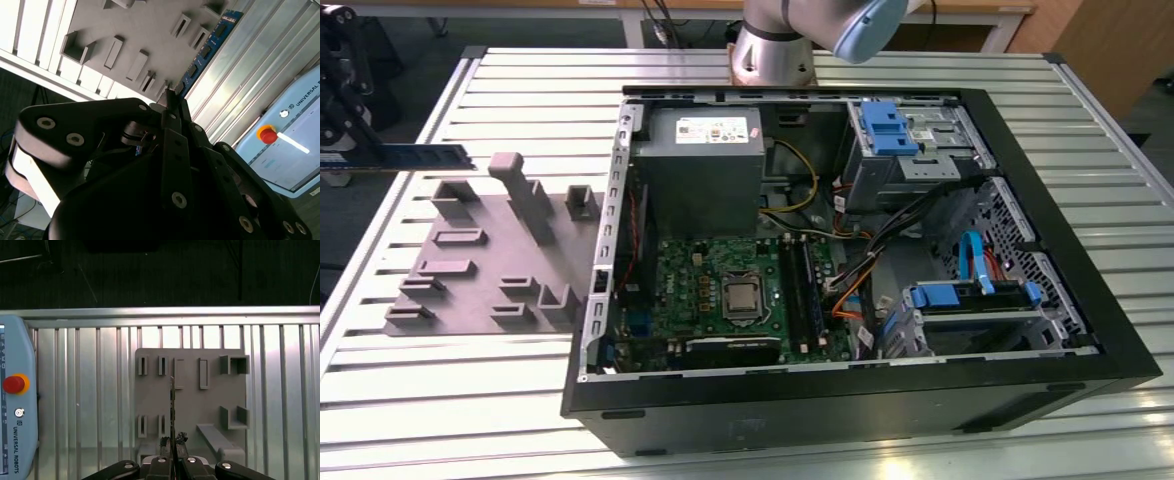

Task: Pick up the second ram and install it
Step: 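Pick up the second ram and move it above second insertion slot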

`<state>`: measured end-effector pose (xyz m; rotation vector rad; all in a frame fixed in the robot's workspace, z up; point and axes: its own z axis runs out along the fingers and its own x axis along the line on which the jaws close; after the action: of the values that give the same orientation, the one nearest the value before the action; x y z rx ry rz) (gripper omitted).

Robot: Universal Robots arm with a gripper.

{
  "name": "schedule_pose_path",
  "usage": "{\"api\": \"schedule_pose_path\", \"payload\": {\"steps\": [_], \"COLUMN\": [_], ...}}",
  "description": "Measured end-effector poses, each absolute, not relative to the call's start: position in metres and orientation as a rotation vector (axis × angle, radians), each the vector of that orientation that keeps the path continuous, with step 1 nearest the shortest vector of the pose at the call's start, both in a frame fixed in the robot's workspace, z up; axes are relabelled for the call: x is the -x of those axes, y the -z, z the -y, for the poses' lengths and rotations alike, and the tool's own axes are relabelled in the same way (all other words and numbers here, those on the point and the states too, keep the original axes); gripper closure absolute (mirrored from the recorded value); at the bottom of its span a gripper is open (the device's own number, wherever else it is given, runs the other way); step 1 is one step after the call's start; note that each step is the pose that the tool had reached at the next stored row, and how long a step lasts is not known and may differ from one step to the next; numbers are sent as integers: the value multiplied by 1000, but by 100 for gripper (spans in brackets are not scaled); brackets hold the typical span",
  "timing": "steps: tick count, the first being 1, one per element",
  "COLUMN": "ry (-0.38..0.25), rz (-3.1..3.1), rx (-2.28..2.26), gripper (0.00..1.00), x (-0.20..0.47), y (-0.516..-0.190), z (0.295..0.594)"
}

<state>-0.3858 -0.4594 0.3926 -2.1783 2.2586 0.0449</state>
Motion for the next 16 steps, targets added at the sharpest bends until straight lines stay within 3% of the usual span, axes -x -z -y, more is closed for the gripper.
{"api": "schedule_pose_path", "payload": {"steps": [16], "ry": [-45], "rz": [-2259], "rx": [2178], "gripper": [86], "x": [381], "y": [-393], "z": [459]}}
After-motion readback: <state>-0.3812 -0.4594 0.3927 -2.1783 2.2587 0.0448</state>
